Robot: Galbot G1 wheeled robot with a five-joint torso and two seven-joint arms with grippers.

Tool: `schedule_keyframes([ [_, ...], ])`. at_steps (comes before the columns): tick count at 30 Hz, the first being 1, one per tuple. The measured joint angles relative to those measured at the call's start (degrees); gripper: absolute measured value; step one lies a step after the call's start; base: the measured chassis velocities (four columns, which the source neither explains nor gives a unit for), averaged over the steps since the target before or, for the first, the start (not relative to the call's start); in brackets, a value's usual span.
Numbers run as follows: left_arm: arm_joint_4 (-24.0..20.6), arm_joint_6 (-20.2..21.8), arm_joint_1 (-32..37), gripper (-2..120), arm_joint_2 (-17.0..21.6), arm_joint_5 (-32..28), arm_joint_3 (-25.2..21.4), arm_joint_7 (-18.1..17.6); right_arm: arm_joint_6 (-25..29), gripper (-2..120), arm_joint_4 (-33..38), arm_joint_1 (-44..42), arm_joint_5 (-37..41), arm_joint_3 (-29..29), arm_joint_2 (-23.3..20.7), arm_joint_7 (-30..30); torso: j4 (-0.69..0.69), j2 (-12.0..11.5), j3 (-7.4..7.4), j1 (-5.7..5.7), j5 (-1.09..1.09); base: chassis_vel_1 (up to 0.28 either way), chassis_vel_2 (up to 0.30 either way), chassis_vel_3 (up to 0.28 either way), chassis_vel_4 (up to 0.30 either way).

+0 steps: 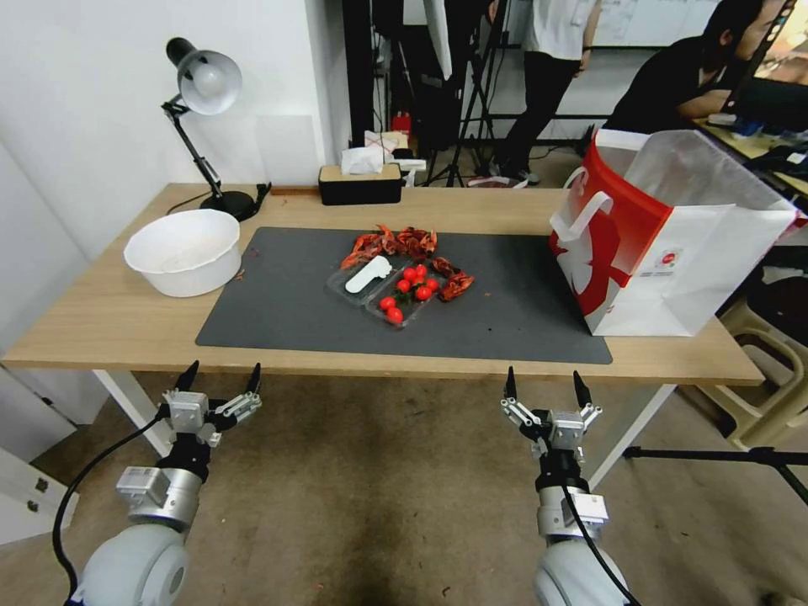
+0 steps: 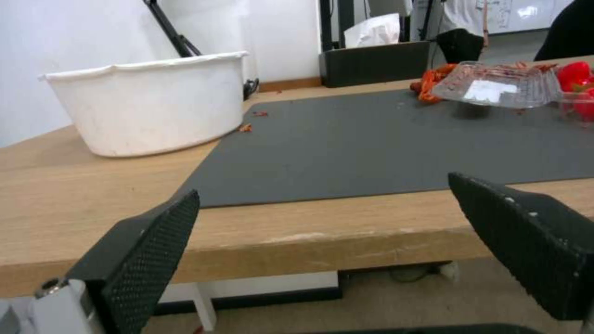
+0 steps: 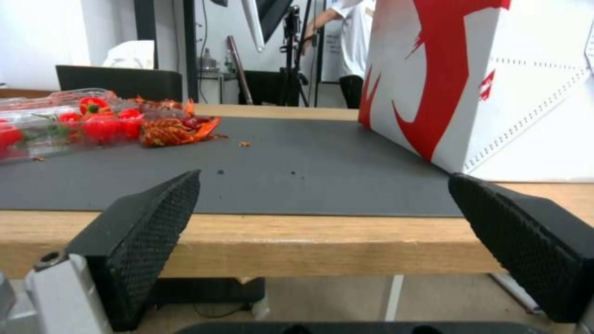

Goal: Pick up the trash from the table and place it into the takeout bag.

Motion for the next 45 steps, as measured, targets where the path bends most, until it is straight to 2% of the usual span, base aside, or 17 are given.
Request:
schedule_keyframes([
  [45,0.1,0.0,-0.2,100,0.0,0.0,0.1,0.0,0.0,100,0.0,0.0,-0.1,0.0,0.0,0.1,0.00,0.0,0.00,0.00,0.00,0.000,0.000,0.000,0.000],
])
